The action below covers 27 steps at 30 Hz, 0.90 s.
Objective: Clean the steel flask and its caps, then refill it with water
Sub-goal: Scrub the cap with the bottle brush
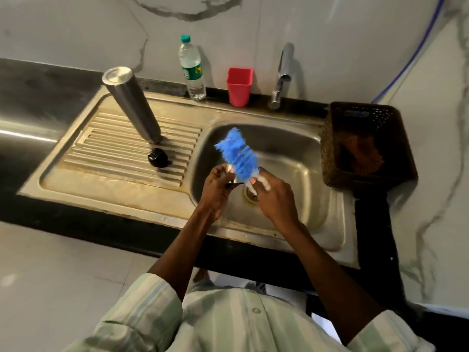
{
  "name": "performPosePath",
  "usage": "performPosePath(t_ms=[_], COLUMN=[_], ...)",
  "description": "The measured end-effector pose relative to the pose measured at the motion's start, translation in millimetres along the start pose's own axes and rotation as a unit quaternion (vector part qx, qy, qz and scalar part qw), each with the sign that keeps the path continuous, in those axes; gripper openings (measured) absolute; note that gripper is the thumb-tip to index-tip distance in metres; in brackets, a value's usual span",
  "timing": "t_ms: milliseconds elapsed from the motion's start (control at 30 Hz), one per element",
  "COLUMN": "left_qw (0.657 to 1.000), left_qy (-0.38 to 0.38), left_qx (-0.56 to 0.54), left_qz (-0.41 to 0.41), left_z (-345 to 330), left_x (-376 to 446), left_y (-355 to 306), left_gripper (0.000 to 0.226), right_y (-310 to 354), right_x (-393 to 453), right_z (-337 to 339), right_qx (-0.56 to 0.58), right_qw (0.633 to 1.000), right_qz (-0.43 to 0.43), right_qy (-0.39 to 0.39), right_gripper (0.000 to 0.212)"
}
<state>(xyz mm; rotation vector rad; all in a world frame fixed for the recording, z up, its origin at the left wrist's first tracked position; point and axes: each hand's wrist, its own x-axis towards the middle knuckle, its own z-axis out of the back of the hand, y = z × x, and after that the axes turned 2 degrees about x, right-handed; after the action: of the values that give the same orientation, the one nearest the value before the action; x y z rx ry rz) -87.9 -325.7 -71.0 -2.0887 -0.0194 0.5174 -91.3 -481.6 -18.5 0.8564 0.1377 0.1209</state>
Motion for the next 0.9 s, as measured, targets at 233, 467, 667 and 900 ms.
performPosePath(t_ms=[233, 467, 667, 900], left_qw=[0.998, 0.998, 0.999, 0.998], left_qy=[0.04, 0.024, -0.017, -0.028], left_qx=[-0.009, -0.043, 0.01, 0.04], left_qz=[0.039, 0.033, 0.036, 0.027], left_z=[5.0, 11.9, 15.5, 14.1], left_x=[7.1, 12.3, 11.7, 6.9], left_y=[-21.0, -30.0, -27.4, -28.1], left_gripper=[0.025, 0.014, 0.055, 0.037], right_y=[16.9, 28.9, 32.9, 34.4], right_x=[-1.1, -2.5, -9.4, -12.7], right_z=[-11.9, -22.1, -28.6, -33.6], right_qx=[-0.008, 0.028, 0.024, 0.029], right_qw=[1.0, 0.999, 0.999, 0.997], right_qz=[-0.014, -0.033, -0.026, -0.05], right_qy=[-0.006, -0.031, -0.041, -0.041], right_gripper=[0.038, 0.036, 0.035, 0.032])
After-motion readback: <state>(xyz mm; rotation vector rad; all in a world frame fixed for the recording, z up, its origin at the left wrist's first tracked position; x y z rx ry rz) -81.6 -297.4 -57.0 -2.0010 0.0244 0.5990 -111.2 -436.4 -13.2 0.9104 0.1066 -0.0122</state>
